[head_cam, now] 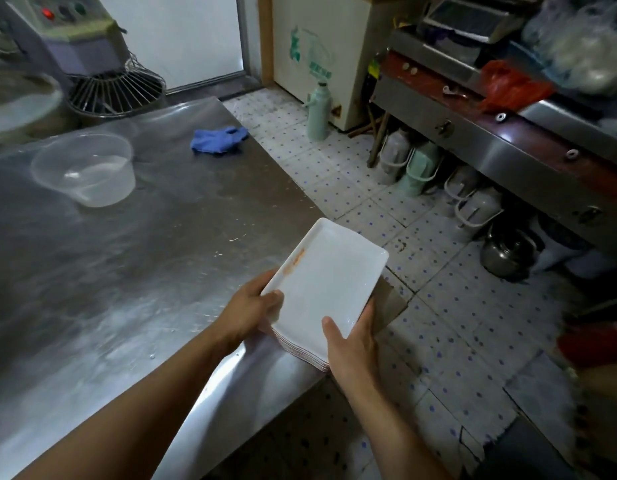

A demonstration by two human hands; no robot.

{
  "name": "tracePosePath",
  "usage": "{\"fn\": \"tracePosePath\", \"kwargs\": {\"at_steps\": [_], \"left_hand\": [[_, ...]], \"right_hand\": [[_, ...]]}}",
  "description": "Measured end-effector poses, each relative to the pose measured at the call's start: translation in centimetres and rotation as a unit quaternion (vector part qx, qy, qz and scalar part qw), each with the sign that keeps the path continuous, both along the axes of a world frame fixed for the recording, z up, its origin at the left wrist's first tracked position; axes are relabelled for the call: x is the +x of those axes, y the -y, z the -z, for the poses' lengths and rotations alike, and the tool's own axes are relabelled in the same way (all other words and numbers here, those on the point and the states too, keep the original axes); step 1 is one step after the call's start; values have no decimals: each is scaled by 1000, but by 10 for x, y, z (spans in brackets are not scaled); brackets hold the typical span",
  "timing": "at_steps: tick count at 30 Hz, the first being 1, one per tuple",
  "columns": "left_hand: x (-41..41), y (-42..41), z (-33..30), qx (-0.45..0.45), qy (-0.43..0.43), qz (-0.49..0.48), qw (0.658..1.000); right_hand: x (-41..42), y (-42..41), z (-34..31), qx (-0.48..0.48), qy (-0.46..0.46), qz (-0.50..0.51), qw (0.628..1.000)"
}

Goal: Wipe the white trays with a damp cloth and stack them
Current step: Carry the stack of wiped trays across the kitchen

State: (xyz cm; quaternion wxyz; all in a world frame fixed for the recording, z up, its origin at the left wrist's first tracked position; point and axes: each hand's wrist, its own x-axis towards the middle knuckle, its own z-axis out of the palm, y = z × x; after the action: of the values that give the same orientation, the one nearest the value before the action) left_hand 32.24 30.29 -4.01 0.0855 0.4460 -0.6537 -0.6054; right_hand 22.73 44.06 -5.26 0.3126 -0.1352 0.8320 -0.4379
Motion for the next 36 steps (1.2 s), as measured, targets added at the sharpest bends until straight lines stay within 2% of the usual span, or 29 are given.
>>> {"fn": "tracePosePath", "kwargs": {"at_steps": [3,10,15,20,25,30,36], "left_hand": [[-2,-3,-2,22,-18,-16,999],[7,-54,5,-19,-20,-56,998],[9,-76,12,75,-54,-98,991],[6,-74,16,116,-106,-111,981],[-3,-81,19,131,-163,-141,968],[-8,-81,13,134,-171,-177,960],[-1,-87,-20,108,-183,-204,956]], "right_hand": [[-1,-1,2,-29,8,2,1000],[-31,-13,-2,-30,64,-37,997],[-50,-23,-6,-52,102,-95,989],[-50,-33,0,-69,146,-92,983],[-48,-31,5,-93,147,-76,982],[-49,-29,3,-115,135,-62,982],[-46,-27,-26,-165,128,-100,973]]}}
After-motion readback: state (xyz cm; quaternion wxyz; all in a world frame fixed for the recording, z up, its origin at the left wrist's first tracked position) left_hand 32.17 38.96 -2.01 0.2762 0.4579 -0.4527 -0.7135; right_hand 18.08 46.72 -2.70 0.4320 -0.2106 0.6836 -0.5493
